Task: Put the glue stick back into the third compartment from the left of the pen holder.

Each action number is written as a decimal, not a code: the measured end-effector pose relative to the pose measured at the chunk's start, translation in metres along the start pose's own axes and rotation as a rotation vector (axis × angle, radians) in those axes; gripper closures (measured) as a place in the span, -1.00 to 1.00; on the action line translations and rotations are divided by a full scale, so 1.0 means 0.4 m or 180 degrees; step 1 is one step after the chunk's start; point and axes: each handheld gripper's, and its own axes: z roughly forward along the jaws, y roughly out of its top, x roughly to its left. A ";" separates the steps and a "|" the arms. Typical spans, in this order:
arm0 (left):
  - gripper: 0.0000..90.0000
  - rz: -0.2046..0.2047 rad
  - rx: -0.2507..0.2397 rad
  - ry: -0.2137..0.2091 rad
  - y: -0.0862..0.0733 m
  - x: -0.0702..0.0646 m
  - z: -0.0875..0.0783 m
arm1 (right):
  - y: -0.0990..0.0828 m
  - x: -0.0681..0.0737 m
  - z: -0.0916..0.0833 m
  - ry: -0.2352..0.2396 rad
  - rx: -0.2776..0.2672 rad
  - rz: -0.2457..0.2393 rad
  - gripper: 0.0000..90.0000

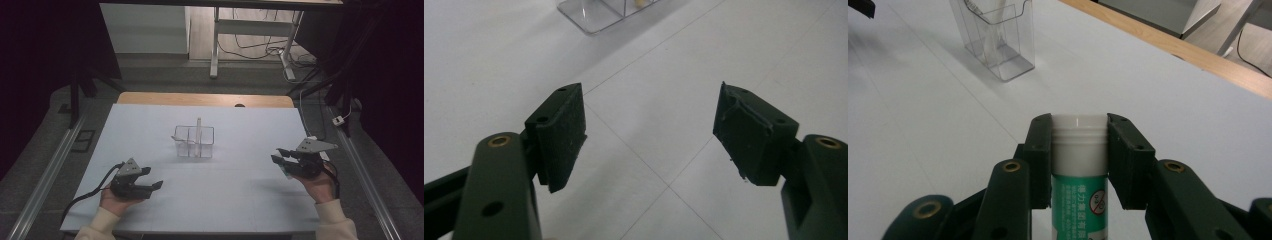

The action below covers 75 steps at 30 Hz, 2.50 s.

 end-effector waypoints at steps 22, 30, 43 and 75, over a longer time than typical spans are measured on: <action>-0.36 -0.0007 -0.0005 0.0001 0.000 0.001 -0.001 | 0.033 0.011 0.027 -0.0102 -0.0277 0.0112 0.43; -0.36 -0.0003 -0.0001 0.0003 0.000 0.001 -0.001 | 0.050 0.016 0.047 -0.0061 -0.0363 0.0101 0.43; -0.36 -0.0001 -0.0001 0.0003 0.000 0.001 -0.001 | 0.073 0.025 0.060 -0.0063 -0.0478 0.0088 0.43; -0.36 -0.0037 -0.0048 -0.0004 0.001 0.004 -0.007 | 0.165 0.031 0.122 0.0059 -0.0727 0.0154 0.43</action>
